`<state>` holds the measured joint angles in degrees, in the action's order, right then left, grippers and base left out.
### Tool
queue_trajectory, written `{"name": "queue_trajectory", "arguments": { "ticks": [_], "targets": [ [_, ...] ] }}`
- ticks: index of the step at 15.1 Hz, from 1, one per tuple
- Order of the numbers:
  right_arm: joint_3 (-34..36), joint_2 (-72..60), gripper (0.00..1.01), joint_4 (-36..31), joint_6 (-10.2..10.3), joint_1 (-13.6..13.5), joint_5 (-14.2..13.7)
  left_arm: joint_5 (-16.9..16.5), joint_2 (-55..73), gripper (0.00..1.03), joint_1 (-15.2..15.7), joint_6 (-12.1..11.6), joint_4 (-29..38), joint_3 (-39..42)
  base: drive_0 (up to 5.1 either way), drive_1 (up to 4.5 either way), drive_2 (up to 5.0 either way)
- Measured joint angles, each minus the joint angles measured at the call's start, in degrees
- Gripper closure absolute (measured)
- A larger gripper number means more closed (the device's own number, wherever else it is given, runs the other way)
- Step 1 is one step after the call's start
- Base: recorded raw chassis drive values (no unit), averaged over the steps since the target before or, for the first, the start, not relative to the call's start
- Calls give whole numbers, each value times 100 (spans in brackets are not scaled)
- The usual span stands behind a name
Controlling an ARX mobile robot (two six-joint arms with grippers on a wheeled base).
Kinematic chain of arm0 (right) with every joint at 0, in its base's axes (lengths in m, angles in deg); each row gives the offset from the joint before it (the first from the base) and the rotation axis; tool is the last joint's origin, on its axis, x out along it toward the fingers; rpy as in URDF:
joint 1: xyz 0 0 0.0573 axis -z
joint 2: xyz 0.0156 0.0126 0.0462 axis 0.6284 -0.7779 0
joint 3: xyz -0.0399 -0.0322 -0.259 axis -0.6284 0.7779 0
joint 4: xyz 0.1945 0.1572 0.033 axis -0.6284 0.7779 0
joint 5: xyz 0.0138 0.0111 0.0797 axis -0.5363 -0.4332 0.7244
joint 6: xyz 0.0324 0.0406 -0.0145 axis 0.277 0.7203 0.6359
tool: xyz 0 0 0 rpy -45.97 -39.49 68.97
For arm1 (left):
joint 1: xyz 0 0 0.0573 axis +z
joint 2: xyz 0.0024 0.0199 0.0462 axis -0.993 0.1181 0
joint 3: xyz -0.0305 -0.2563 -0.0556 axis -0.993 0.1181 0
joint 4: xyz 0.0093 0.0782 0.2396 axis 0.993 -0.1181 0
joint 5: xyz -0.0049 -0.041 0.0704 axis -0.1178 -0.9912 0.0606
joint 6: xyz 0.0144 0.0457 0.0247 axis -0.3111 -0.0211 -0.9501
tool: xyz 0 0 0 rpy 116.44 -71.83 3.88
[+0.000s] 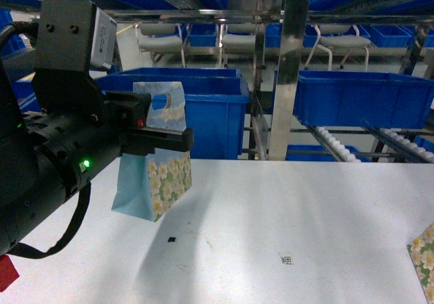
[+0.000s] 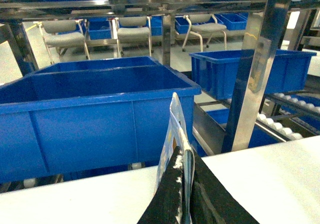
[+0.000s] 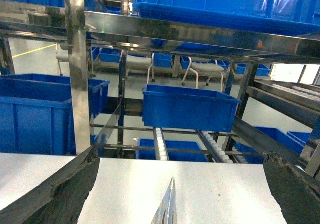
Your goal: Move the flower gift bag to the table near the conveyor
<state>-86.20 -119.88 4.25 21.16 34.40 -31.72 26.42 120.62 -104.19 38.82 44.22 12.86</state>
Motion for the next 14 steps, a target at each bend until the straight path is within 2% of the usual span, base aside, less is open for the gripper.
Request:
{"name": "queue_trajectory", "arguments": {
  "ticks": [3,6,13,14],
  "targets": [
    [0,0,3,0,0,2,0,4,94,101,-144,35,-74,55,0,0,0],
    [0,0,3,0,0,2,0,157,299,101,-321,35,77,361,0,0,0],
    [0,0,3,0,0,2,0,192,424,101,-358,7,179,658,0,0,0],
    [0,0,3,-2,0,2,0,118,363,101,-358,-7,170,732,0,0,0]
  ]
}}
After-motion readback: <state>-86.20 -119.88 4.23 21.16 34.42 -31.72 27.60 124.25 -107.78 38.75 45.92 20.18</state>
